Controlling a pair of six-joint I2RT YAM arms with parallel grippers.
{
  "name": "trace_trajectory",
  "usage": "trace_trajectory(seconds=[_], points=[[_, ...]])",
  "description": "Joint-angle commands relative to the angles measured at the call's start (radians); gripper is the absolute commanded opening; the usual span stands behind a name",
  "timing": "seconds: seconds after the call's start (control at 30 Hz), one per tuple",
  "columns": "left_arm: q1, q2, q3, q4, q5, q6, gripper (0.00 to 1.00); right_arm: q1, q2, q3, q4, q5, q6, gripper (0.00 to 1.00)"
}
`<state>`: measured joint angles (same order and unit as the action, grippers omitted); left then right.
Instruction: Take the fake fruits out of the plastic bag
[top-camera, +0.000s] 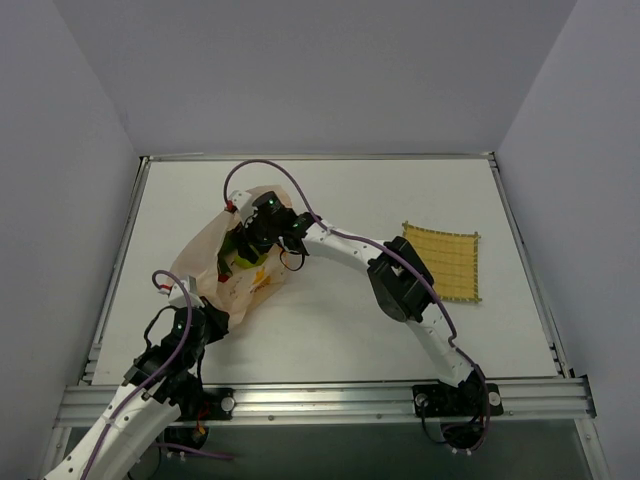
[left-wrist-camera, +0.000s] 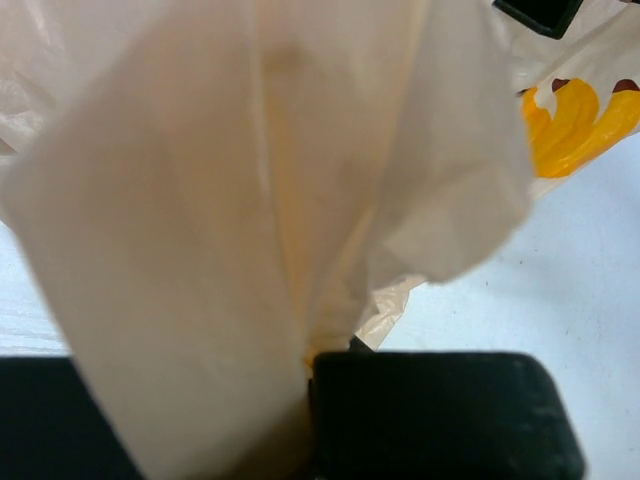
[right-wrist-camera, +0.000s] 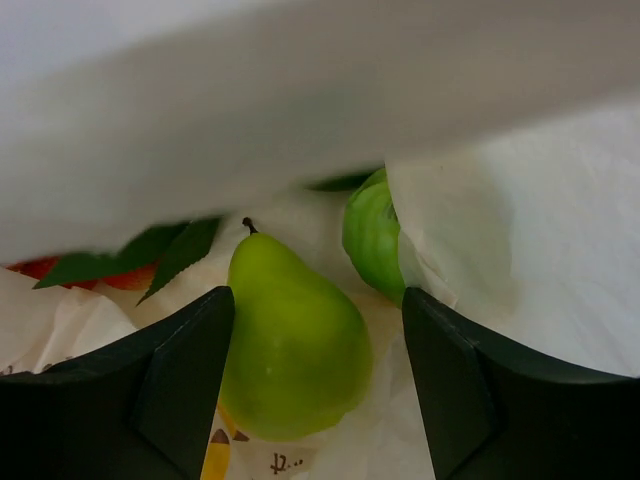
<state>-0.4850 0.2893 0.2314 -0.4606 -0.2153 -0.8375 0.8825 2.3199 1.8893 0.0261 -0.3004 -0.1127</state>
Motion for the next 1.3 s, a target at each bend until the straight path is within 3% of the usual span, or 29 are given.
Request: trace_trajectory(seconds=[0.0,0.13,0.53,0.7,0.8,0.83,0.87,0.93,1.07,1.27], points=[[-0.003,-0.004,0.06,-0.004,-0.019,0.018,0.02,0.003,-0.014,-0.021,-0.022,-0.002,-0.012,0.65],[-0.004,0.002,0.062,-0.004,-0.021,0.02,0.02,0.016,-0.031,-0.042,-0.058,0.018,-0.022,0.74],[-0.004,-0.002,0.059,-0.001,-0.01,0.018,0.02,0.033,-0.005,-0.041,-0.095,0.044,-0.027,0.87],[-0.004,0.002,0.054,0.008,-0.006,0.018,0.02,0.033,0.013,-0.018,-0.094,0.067,-0.019,0.86],[-0.003,0.008,0.054,0.016,-0.006,0.018,0.02,0.033,0.021,0.007,-0.091,0.072,-0.013,0.67],[-0.003,0.01,0.054,0.016,-0.006,0.018,0.02,0.035,0.019,0.016,-0.086,0.075,-0.009,0.52],[-0.004,0.01,0.054,0.017,-0.006,0.018,0.02,0.036,0.018,0.019,-0.08,0.076,-0.002,0.44],[-0.004,0.011,0.054,0.019,-0.006,0.018,0.02,0.036,-0.013,0.007,-0.037,0.08,0.021,0.34],[-0.004,0.014,0.052,0.023,-0.007,0.021,0.02,0.036,-0.134,-0.103,0.112,0.067,0.079,0.23],[-0.004,0.027,0.054,0.034,-0.006,0.021,0.02,0.032,-0.272,-0.228,0.287,0.026,0.183,0.19]])
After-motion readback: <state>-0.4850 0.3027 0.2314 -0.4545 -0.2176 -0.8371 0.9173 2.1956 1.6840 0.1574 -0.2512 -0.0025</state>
